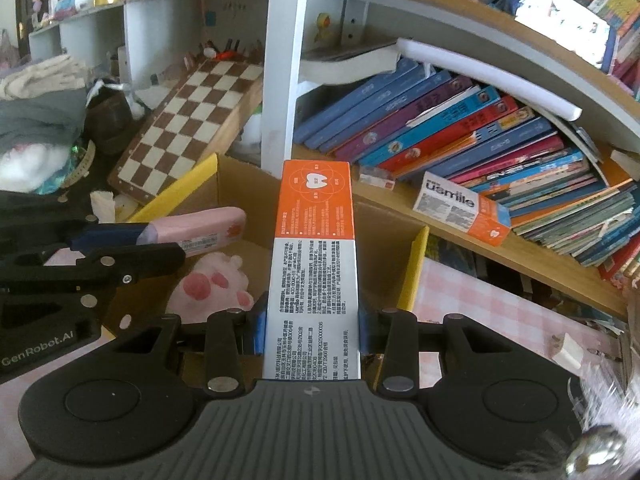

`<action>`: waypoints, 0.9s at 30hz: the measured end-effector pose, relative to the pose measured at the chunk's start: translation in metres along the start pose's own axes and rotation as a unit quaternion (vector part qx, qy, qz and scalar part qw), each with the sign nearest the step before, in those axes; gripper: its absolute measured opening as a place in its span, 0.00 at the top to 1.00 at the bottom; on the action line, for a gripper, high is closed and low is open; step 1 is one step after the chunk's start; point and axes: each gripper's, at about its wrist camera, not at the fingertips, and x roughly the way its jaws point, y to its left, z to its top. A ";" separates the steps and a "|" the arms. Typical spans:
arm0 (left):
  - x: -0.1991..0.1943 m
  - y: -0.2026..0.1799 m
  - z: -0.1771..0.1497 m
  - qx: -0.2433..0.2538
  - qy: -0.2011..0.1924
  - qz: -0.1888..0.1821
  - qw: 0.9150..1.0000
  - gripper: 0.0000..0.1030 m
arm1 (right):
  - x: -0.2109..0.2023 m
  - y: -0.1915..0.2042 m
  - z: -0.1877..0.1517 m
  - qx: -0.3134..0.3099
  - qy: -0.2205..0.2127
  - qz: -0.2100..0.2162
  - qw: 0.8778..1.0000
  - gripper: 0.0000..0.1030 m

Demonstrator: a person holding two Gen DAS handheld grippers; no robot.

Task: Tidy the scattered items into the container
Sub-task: 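Lower both items into the yellow box and open both grippers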

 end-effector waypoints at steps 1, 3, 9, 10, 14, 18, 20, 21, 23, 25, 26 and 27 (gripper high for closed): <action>0.002 0.000 -0.001 0.000 0.003 -0.001 1.000 0.87 | 0.004 0.000 0.001 -0.003 0.004 0.001 1.000 0.64; 0.007 0.000 -0.003 0.002 0.011 -0.005 1.000 0.87 | 0.011 0.001 0.001 -0.011 0.011 0.004 1.000 0.64; 0.016 -0.001 -0.012 0.006 0.028 -0.012 1.000 0.87 | 0.030 0.003 0.004 -0.027 0.028 0.008 0.999 0.64; 0.017 0.000 -0.012 0.005 0.029 -0.012 0.999 0.87 | 0.033 0.003 0.004 -0.028 0.030 0.009 0.999 0.64; 0.022 0.004 -0.015 0.002 0.039 -0.014 0.999 0.87 | 0.043 0.004 0.005 -0.034 0.039 0.012 0.999 0.64; 0.023 0.007 -0.016 -0.006 0.042 -0.015 0.999 0.84 | 0.050 0.005 0.006 -0.040 0.045 0.013 0.998 0.64; 0.023 0.009 -0.016 -0.009 0.043 -0.015 0.999 0.83 | 0.053 0.005 0.008 -0.042 0.047 0.013 0.998 0.64; 0.022 0.009 -0.017 -0.009 0.043 -0.013 0.999 0.81 | 0.055 0.005 0.008 -0.043 0.048 0.014 0.998 0.64; 0.021 0.010 -0.018 -0.008 0.042 -0.010 0.999 0.78 | 0.058 0.006 0.009 -0.046 0.049 0.015 0.998 0.64; 0.020 0.010 -0.019 -0.009 0.043 -0.007 0.999 0.73 | 0.060 0.008 0.010 -0.052 0.051 0.017 0.997 0.64; 0.020 0.011 -0.020 -0.011 0.043 -0.006 0.999 0.68 | 0.061 0.009 0.011 -0.055 0.051 0.019 0.997 0.64; 0.019 0.011 -0.021 -0.012 0.043 -0.006 0.999 0.63 | 0.062 0.010 0.011 -0.059 0.052 0.020 0.997 0.64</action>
